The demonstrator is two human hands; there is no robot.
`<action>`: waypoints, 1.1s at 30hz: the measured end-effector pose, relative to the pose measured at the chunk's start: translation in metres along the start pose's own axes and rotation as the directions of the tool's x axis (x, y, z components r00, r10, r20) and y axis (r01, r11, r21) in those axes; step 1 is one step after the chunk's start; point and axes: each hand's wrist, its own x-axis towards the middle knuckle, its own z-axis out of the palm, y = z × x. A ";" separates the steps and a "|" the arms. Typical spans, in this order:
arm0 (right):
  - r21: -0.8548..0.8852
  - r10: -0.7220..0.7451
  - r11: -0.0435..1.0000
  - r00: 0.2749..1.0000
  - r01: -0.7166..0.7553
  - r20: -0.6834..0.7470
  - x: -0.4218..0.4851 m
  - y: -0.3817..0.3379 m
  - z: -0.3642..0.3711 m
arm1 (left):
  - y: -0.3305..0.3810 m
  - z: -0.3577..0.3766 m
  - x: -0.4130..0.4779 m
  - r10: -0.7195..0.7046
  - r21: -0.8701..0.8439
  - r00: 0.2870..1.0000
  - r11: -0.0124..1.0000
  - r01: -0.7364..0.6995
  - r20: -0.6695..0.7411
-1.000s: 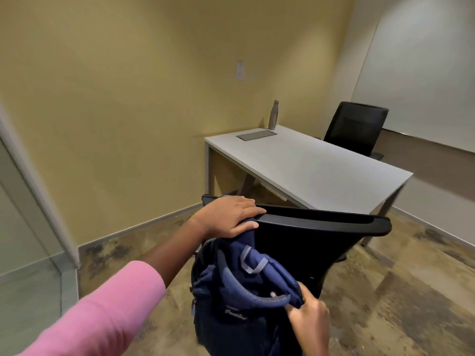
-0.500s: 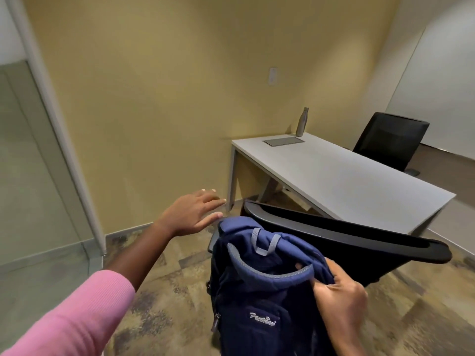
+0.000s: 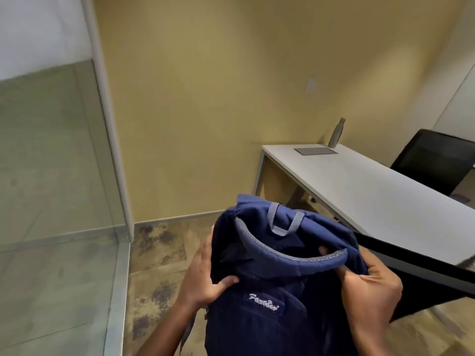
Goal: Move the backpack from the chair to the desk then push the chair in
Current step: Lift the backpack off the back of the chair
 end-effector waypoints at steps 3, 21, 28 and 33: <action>0.138 -0.009 0.990 1.000 0.008 0.009 0.005 -0.014 0.011 | 0.005 -0.004 0.010 -0.083 -0.054 0.991 0.996 0.077 -0.107; 0.221 0.181 0.956 0.981 -0.192 0.071 0.050 -0.017 0.055 | 0.045 -0.064 0.083 0.093 0.145 0.909 0.989 -0.037 -0.405; 0.257 0.124 0.956 0.990 -0.138 0.073 0.060 -0.028 0.085 | 0.063 -0.104 0.111 0.229 0.257 0.861 0.959 -0.120 -0.454; 0.286 0.076 0.950 0.983 -0.122 0.168 0.072 -0.039 0.108 | 0.069 -0.126 0.135 0.298 0.333 0.826 0.932 -0.143 -0.479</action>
